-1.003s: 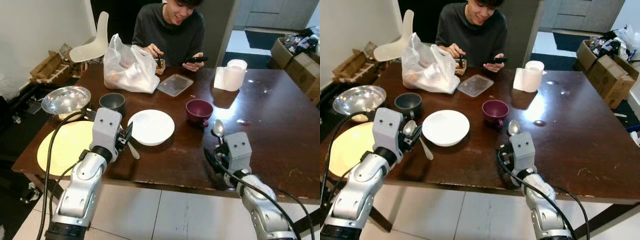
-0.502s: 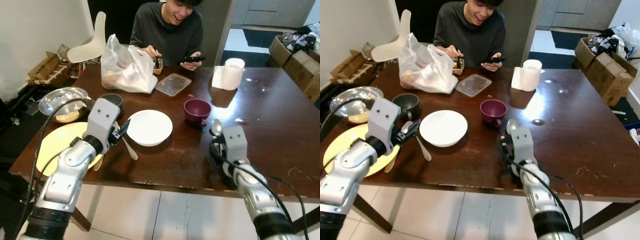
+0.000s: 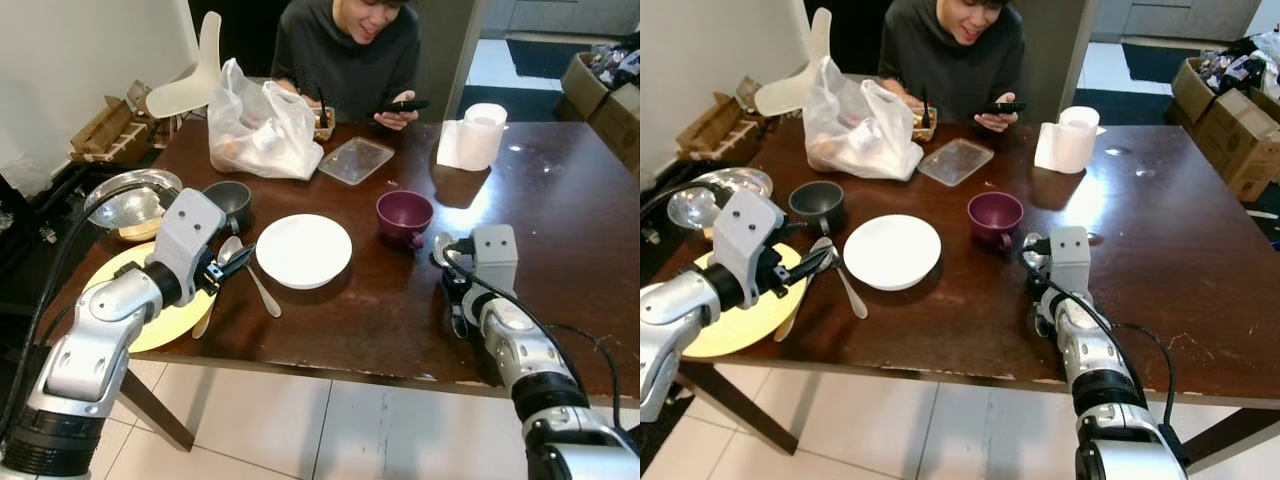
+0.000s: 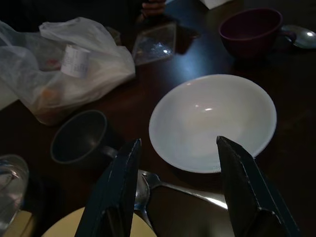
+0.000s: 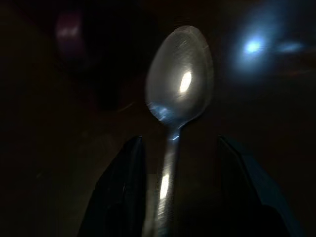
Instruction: Setting the table
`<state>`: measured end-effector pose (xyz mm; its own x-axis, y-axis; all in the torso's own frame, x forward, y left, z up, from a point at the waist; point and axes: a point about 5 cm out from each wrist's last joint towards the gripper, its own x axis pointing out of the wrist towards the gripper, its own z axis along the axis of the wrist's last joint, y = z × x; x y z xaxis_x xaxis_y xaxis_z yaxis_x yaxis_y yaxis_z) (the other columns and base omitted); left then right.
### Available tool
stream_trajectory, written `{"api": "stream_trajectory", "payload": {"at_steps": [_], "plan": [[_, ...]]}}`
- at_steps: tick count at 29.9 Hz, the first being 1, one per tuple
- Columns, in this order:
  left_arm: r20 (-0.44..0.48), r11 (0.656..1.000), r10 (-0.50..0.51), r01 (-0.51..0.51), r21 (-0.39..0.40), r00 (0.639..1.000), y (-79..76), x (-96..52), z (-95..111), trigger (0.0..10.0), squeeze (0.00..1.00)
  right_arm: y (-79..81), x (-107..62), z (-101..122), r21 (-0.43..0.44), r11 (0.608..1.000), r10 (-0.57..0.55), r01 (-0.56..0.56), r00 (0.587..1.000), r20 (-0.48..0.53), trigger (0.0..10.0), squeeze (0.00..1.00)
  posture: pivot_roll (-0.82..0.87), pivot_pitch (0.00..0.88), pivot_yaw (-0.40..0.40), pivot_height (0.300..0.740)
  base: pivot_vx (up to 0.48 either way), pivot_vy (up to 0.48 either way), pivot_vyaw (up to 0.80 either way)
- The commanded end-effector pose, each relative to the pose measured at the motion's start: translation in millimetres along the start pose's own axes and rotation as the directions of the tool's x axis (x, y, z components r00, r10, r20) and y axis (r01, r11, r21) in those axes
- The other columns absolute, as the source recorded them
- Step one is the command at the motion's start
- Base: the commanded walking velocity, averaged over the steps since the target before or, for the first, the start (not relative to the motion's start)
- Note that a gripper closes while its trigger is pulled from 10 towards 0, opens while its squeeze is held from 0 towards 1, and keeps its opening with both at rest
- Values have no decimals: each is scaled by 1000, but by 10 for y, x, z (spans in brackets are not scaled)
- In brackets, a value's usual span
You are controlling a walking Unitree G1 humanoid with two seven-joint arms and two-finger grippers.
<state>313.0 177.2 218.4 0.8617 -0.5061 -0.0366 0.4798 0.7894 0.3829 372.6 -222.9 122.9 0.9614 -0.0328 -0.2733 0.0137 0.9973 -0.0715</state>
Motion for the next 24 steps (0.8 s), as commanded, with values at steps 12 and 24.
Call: {"api": "stream_trajectory", "payload": {"at_steps": [12,24], "plan": [[-8,999,16,-17,-47,1000,9,-73,1,10000,0,74,-43,-472,70,995,86,-70,959,-268,0,0,59,73,132,740,0,0,0],[-12,996,41,-41,-79,999,-42,-64,-52,10000,0,-99,-114,-638,108,994,37,0,941,-337,0,0,44,39,105,740,0,0,0]]}}
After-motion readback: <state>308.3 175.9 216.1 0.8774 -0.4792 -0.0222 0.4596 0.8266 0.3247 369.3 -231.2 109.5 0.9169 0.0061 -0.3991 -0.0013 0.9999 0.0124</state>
